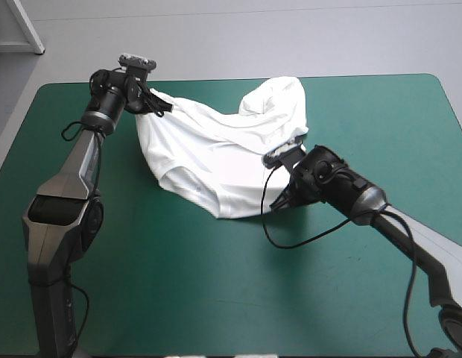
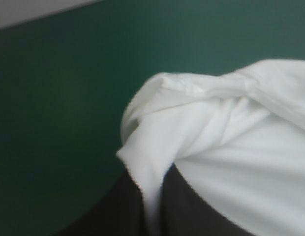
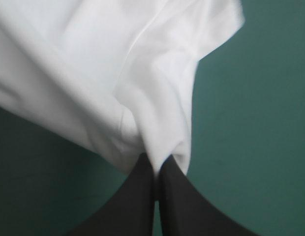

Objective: Fold the cloth

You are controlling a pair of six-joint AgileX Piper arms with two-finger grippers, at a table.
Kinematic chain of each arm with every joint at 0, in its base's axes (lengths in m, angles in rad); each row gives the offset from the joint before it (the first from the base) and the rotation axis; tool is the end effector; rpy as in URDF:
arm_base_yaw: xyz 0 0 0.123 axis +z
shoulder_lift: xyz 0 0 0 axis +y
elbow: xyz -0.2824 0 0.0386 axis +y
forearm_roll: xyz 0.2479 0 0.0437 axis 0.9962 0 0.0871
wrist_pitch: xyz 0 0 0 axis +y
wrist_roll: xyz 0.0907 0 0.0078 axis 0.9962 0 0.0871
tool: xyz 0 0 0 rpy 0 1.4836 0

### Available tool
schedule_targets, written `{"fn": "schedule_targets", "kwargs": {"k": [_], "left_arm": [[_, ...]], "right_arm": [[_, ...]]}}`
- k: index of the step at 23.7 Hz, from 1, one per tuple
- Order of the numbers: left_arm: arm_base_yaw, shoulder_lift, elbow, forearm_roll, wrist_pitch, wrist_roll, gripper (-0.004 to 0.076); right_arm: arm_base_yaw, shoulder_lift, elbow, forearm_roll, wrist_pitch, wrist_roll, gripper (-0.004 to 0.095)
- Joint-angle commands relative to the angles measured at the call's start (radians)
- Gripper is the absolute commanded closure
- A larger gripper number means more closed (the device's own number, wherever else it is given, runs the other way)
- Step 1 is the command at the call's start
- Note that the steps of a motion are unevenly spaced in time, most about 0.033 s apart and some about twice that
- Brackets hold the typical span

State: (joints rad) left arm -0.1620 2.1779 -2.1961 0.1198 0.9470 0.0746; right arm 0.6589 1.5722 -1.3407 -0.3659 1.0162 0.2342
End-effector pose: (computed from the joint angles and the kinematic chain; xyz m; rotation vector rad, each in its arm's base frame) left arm 0.4952 -0.0720 0.3137 0.3233 2.3848 0.1090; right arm 0.2757 0.1784 0.3125 -0.7165 2.5207 -0.1838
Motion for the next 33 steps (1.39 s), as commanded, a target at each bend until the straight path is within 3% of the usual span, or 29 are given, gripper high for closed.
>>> {"fn": "schedule_targets", "kwargs": {"k": [1,5,14,19,24,33], "left_arm": [[-0.001,-0.141,-0.132,-0.01,0.026,-0.001,0.0699],[-0.001,-0.204,-0.256,-0.056,0.08,-0.001,0.0699],[-0.001,-0.374,-0.532,-0.251,0.071,-0.001,0.0704],[-0.001,-0.513,-0.598,-0.17,0.071,0.005,0.0705],[-0.001,-0.607,-0.598,-0.081,0.073,0.02,0.0705],[-0.001,-0.514,-0.459,-0.075,0.084,0.026,0.0705]], "right_arm": [[-0.008,-0.085,-0.201,-0.157,0.076,0.01,0.0922],[-0.008,-0.092,-0.468,-0.232,0.164,-0.026,0.0922],[-0.006,-0.094,-1.117,-0.285,0.164,-0.234,0.0922],[-0.006,-0.109,-1.441,-0.326,0.158,-0.303,0.0922],[-0.006,-0.107,-1.466,-0.313,0.134,-0.314,0.0922],[-0.006,0.067,-1.466,-0.319,0.118,-0.315,0.0922]]}}
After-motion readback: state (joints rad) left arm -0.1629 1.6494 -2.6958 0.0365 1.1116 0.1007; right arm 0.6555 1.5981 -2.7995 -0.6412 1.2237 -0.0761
